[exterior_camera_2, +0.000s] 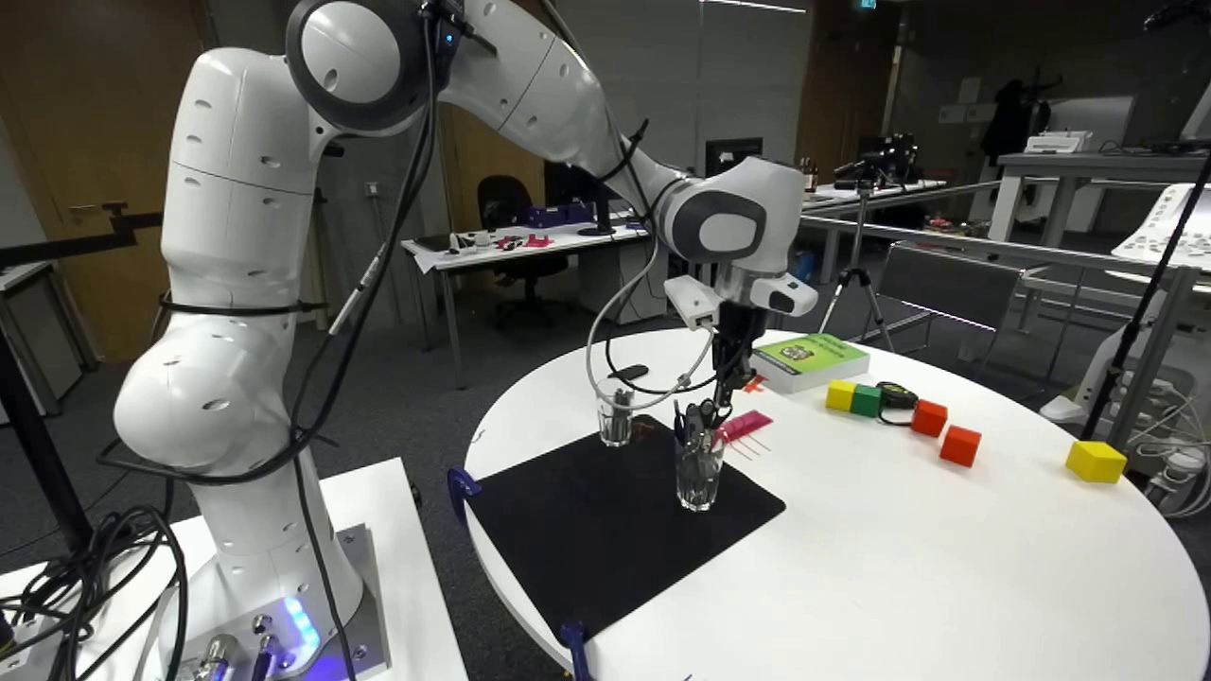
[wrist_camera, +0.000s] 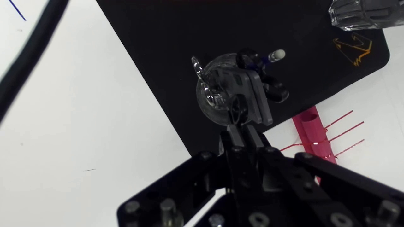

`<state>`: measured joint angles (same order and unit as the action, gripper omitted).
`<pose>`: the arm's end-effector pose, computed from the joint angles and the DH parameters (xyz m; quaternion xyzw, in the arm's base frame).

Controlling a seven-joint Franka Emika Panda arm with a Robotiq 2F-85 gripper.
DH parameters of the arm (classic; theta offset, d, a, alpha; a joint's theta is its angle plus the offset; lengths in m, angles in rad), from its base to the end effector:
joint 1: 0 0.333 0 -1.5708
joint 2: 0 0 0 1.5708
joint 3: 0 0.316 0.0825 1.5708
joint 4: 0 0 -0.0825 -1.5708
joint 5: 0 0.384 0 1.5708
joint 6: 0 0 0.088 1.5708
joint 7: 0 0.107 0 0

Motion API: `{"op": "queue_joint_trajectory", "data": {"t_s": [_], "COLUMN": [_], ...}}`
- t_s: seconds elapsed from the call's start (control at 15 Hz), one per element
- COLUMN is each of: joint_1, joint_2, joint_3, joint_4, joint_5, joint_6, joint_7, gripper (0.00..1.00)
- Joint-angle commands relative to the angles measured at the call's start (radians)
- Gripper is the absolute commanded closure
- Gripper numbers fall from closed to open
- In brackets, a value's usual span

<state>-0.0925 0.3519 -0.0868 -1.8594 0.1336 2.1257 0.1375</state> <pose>0.6139 -0.1021 0.3246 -0.9796 0.1924 0.0408 0.0411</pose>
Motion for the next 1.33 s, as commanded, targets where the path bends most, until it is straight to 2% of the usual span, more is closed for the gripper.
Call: {"op": "queue_joint_trajectory", "data": {"t_s": [0.0, 0.4, 0.47, 0.53, 0.6, 1.13, 1.27], "joint_1": [-0.005, -0.001, -0.002, -0.001, -0.002, -0.004, -0.005], "joint_2": [0.025, 0.054, 0.055, 0.057, 0.059, 0.054, 0.044], "joint_3": [0.000, -0.004, -0.004, -0.005, -0.005, -0.001, 0.001], "joint_4": [0.025, 0.030, 0.031, 0.032, 0.034, 0.042, 0.050], "joint_5": [-0.013, -0.033, -0.031, -0.031, -0.030, -0.020, -0.011], "joint_6": [-0.009, -0.017, -0.023, -0.023, -0.022, -0.019, -0.018], "joint_7": [-0.023, -0.009, -0.006, -0.003, -0.002, -0.007, -0.007], "gripper": [0.98, 0.98, 0.92, 0.67, 0.67, 0.10, 0.00]}}
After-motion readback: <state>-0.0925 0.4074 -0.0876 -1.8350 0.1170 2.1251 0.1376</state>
